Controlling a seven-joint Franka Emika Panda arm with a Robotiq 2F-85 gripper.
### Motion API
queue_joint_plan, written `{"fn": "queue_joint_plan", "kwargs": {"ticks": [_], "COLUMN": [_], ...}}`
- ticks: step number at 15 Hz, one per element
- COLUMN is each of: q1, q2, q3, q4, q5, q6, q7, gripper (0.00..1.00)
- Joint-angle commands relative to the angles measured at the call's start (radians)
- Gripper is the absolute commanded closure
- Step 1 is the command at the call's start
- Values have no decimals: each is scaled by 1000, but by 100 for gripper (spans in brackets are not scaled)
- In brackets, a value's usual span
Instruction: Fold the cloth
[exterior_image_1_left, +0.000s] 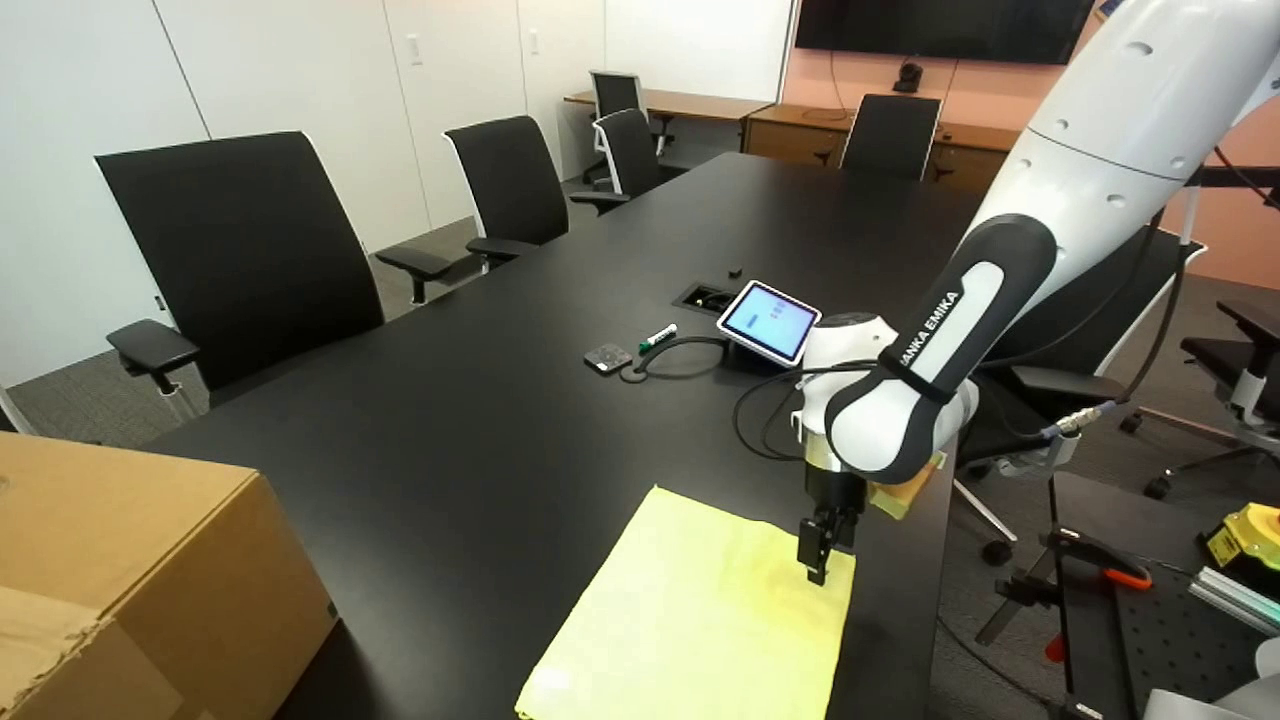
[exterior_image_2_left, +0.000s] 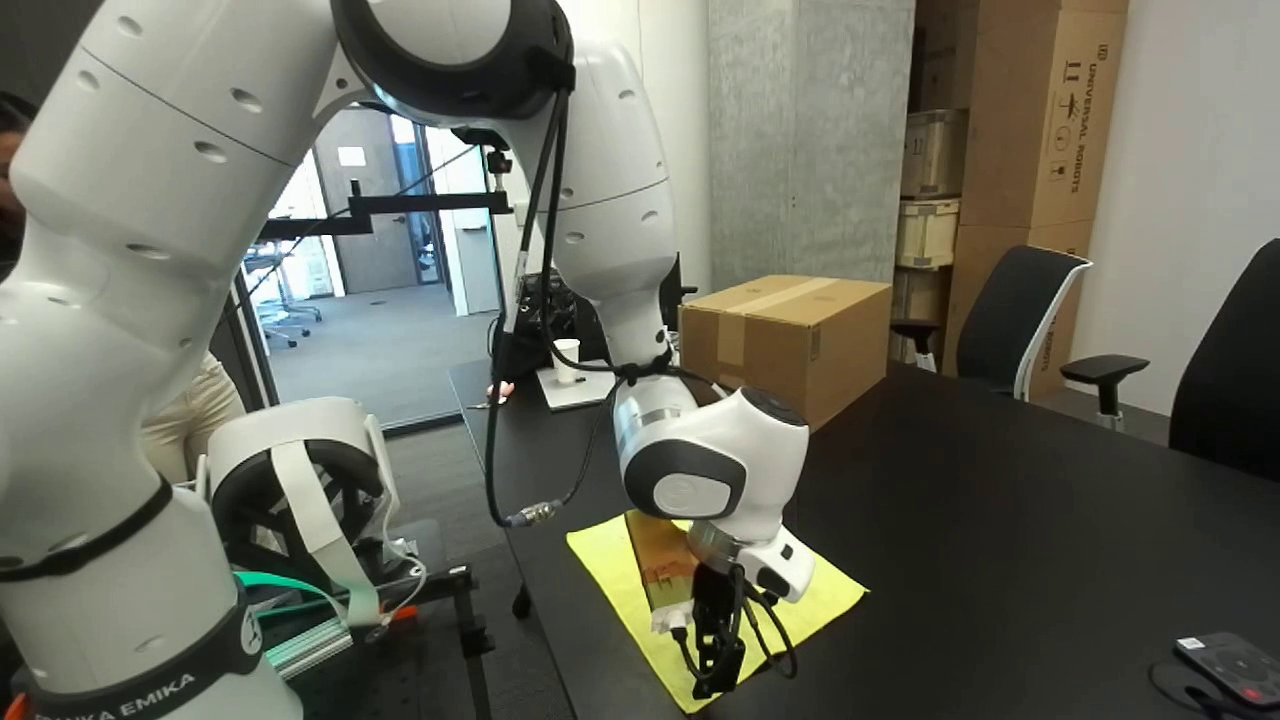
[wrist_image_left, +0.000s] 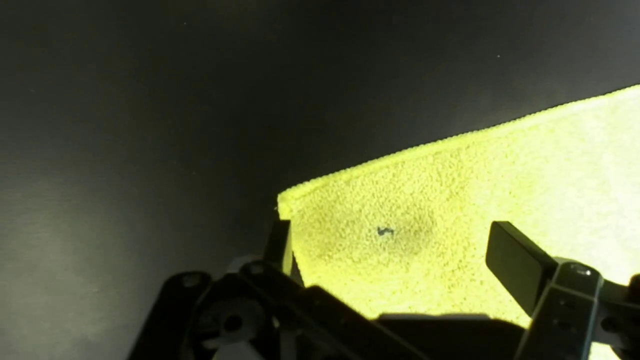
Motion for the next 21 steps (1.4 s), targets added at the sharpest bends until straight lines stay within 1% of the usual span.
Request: {"fn": "queue_joint_plan", "kwargs": {"ticks": [1, 3, 6, 9, 13, 21], "q1": [-9, -25, -64, -79, -74, -22], "q2": [31, 43, 71, 94, 96, 77], "q3": [-3, 6, 38, 44, 32, 15], "q4": [18, 23, 32, 38, 32, 41], "q5": [-38, -37, -32, -55, -95, -176], "q6": [32, 62, 133, 168, 150, 87], "q7": [1, -10, -45, -64, -66, -45], "gripper": [0, 0, 0, 0, 0, 0]}}
